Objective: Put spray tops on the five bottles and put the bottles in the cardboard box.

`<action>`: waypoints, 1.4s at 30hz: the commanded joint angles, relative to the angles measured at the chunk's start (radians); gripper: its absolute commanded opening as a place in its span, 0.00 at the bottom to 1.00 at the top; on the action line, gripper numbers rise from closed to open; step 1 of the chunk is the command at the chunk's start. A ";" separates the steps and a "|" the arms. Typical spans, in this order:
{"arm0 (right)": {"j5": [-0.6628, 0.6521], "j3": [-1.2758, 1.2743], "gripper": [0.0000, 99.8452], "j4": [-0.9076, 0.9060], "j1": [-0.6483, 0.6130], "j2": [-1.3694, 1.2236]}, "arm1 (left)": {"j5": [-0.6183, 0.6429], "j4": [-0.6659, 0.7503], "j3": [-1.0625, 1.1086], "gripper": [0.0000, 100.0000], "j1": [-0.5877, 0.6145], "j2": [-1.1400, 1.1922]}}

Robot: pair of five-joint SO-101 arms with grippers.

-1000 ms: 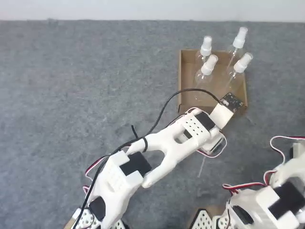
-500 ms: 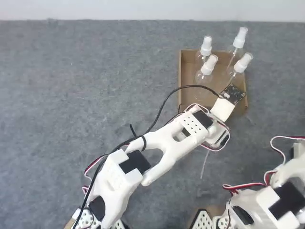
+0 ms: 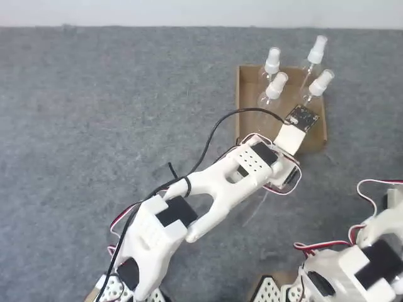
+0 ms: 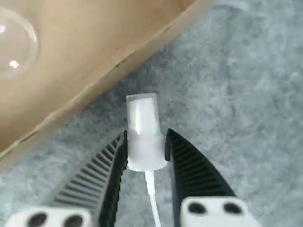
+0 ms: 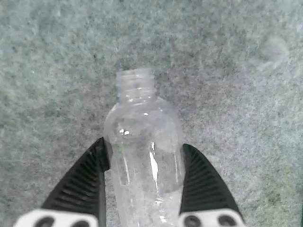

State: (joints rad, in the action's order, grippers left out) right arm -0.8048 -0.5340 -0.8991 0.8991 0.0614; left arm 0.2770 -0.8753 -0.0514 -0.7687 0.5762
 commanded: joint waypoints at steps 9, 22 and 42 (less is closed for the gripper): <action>-0.012 0.071 0.01 0.018 0.005 0.016 | -0.020 -0.229 -0.039 0.06 -0.009 -0.018; -0.012 0.071 0.01 0.013 0.005 0.016 | -0.064 -0.296 0.254 0.06 0.025 -0.342; 0.040 0.052 0.01 0.008 -0.093 0.015 | -0.374 -0.129 0.631 0.10 0.654 -0.746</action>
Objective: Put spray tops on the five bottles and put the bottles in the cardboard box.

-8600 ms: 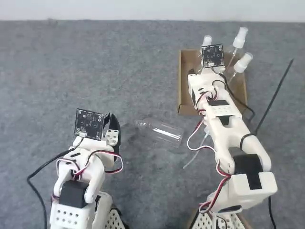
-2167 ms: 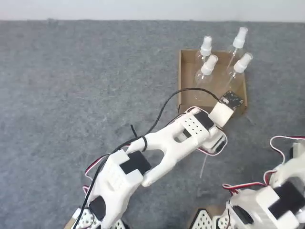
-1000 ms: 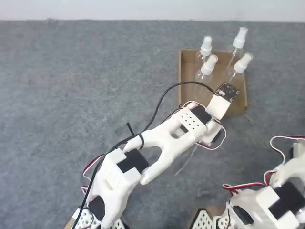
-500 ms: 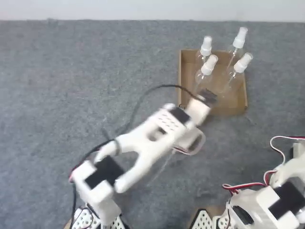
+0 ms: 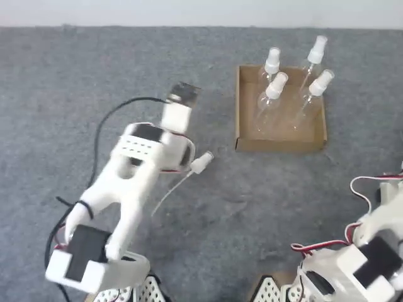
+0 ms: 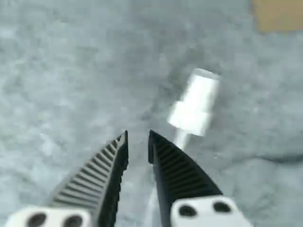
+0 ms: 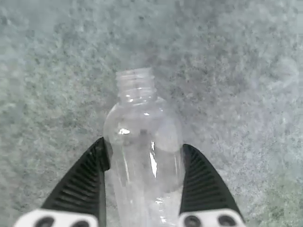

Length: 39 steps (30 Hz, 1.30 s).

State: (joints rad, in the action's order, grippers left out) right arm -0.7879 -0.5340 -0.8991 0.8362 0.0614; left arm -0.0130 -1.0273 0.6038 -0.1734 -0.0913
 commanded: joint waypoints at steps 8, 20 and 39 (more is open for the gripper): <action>0.023 0.052 0.01 0.008 -0.062 0.010 | -0.172 0.021 -0.073 0.19 0.008 -0.098; 0.051 0.052 0.01 -0.012 -0.094 0.008 | -0.167 0.026 -0.171 0.19 -0.170 0.114; 0.044 0.052 0.01 -0.010 -0.107 0.005 | -0.166 0.031 -0.386 0.09 -0.137 0.448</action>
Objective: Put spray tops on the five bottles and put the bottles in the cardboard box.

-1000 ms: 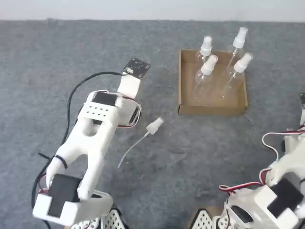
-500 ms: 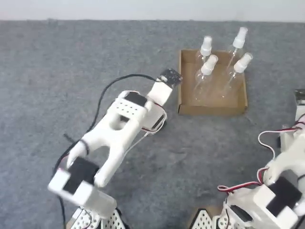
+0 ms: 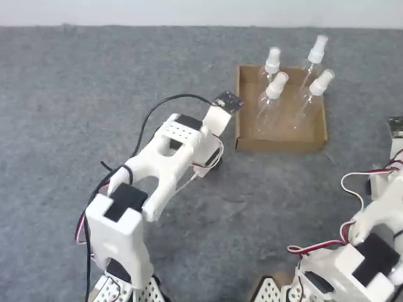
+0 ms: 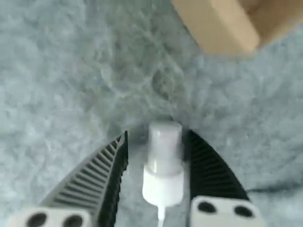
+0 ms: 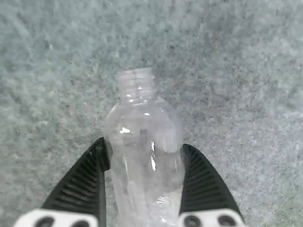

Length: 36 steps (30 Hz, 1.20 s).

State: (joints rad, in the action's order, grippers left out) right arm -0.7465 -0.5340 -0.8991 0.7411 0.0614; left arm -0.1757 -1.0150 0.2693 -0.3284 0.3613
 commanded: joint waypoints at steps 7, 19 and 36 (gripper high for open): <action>0.009 0.052 0.01 -0.013 -0.012 0.005 | 0.058 -0.066 -0.022 0.01 0.011 -0.150; 0.068 0.060 0.19 -0.013 -0.018 0.016 | 0.153 -0.120 0.294 0.01 0.017 -0.700; -0.068 0.488 0.25 -0.504 -0.168 -0.054 | 0.152 0.087 0.633 0.01 0.018 -0.881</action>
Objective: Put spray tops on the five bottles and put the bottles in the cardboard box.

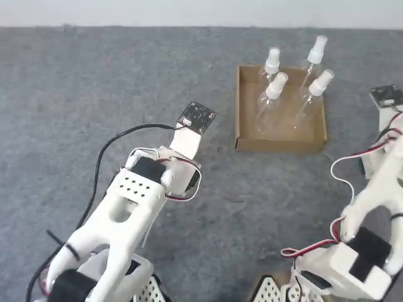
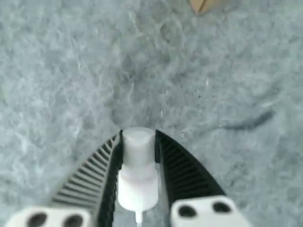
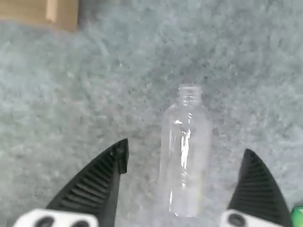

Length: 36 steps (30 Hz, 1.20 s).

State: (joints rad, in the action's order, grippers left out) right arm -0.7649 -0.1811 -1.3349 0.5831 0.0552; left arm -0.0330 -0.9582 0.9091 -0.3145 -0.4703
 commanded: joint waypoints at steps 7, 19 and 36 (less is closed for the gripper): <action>-0.107 0.382 0.23 -0.179 0.054 -0.340 | 0.009 0.035 -0.002 0.01 0.003 -0.049; -0.123 0.559 0.22 -0.189 0.107 -0.611 | 0.009 0.035 -0.001 0.01 -0.002 -0.049; 0.003 0.790 0.01 -0.378 0.048 -0.472 | 0.048 0.029 -0.054 0.01 0.040 -0.058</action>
State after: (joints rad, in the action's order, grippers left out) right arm -0.8569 0.5033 -1.6556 0.6767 -0.5877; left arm -0.0253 -0.9475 0.9122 -0.3115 -0.4764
